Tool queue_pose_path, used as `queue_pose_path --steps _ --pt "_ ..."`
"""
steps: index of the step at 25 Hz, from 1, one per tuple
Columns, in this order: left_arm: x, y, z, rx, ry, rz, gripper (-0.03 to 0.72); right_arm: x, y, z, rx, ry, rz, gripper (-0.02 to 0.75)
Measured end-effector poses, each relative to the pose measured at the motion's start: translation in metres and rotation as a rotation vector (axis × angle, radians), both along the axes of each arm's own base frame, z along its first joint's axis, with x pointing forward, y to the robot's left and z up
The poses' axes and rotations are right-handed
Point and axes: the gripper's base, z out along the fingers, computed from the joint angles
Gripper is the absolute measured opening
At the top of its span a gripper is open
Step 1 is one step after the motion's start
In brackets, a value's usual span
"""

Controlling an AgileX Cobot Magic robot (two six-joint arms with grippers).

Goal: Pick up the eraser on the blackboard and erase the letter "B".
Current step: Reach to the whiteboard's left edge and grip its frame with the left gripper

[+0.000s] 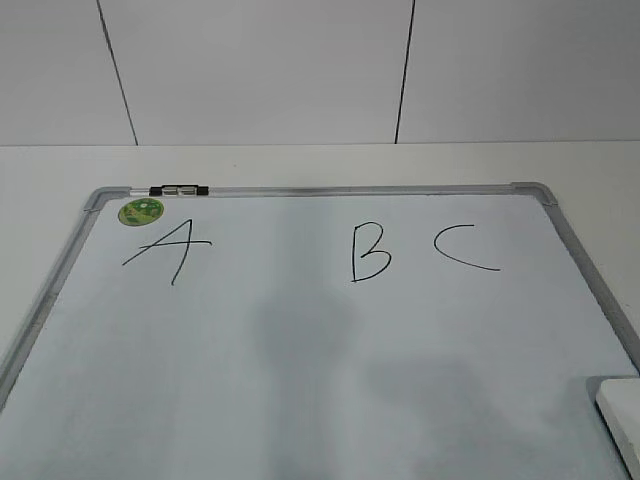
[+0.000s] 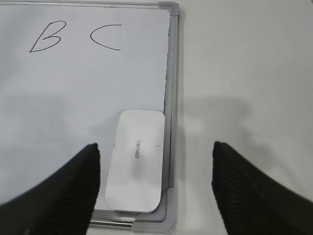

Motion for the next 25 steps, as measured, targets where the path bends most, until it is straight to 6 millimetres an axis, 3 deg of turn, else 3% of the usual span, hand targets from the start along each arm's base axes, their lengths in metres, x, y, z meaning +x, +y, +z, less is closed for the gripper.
queue_pose_path --steps 19,25 --pt "0.0 0.0 0.0 0.0 0.0 0.0 0.241 -0.001 0.0 0.001 -0.001 0.027 0.001 0.568" --pt "0.0 0.0 0.0 0.0 0.0 0.0 0.241 0.015 0.007 0.011 0.03 0.228 0.032 0.568"
